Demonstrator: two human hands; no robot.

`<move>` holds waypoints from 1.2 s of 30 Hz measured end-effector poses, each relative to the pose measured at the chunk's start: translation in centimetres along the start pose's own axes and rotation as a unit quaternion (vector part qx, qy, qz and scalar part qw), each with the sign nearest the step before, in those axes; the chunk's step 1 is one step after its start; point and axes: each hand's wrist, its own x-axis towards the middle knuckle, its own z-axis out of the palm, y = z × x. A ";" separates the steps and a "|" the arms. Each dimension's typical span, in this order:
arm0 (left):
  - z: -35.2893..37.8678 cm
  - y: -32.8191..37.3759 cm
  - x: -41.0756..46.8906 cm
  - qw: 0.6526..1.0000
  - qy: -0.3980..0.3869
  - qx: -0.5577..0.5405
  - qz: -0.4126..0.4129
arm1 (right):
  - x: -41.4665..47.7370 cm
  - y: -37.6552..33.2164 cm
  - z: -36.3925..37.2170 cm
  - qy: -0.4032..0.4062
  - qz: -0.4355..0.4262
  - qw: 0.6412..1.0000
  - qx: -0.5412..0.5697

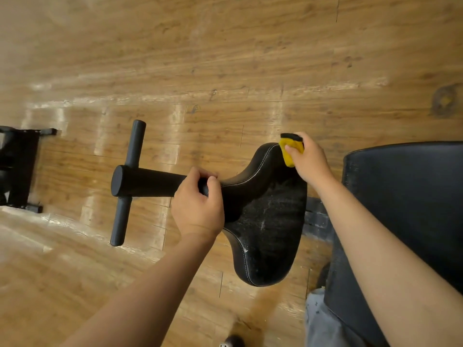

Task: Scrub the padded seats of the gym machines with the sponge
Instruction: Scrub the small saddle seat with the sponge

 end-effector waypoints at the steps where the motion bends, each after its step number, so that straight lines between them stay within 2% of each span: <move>1: 0.0 0.0 0.0 1.000 0.001 -0.001 0.002 | 0.7 0.3 -0.4 -0.006 0.009 1.000 -0.023; 4: 0.1 -0.1 0.0 1.000 0.001 0.002 0.008 | 2.1 2.5 -1.7 -0.041 0.066 0.994 -0.080; 7: 0.0 -0.2 0.2 1.000 -0.001 0.004 0.016 | 1.5 3.6 -2.1 -0.042 0.102 0.992 -0.064; 9: 0.0 -0.3 0.2 1.000 -0.005 0.004 0.017 | 0.6 2.8 -1.7 -0.020 0.075 0.996 -0.046; 11: 0.0 -0.2 0.1 1.000 -0.007 0.007 0.018 | -0.1 0.7 -1.0 -0.012 0.012 1.000 -0.025; 13: -0.1 -0.2 0.1 1.000 -0.006 0.008 0.019 | -0.4 -1.4 -0.2 -0.028 -0.059 0.998 -0.027; 15: -0.1 -0.1 0.1 1.000 -0.009 0.009 0.018 | -0.1 -2.3 0.3 -0.036 -0.085 0.995 -0.038; 18: -0.1 0.0 0.0 1.000 -0.012 0.012 0.020 | 1.3 -0.7 -0.5 -0.016 -0.030 0.999 -0.039; 23: 0.0 -0.4 0.2 0.999 -0.022 0.019 0.033 | -0.5 6.5 -1.0 0.000 0.143 0.990 -0.012; 27: 0.0 -0.6 0.3 0.999 -0.018 0.026 0.038 | -3.7 9.4 1.5 0.051 0.195 0.979 0.024; 29: -0.1 -0.6 0.3 0.999 -0.019 0.029 0.042 | -4.7 9.7 2.1 0.068 0.220 0.970 0.076; 33: 0.0 -0.7 0.3 0.998 -0.021 0.031 0.047 | -4.5 7.8 1.3 0.114 0.203 0.964 0.132; 36: 0.0 -0.8 0.3 0.998 -0.022 0.034 0.045 | -5.0 4.6 1.1 0.104 0.118 0.981 0.116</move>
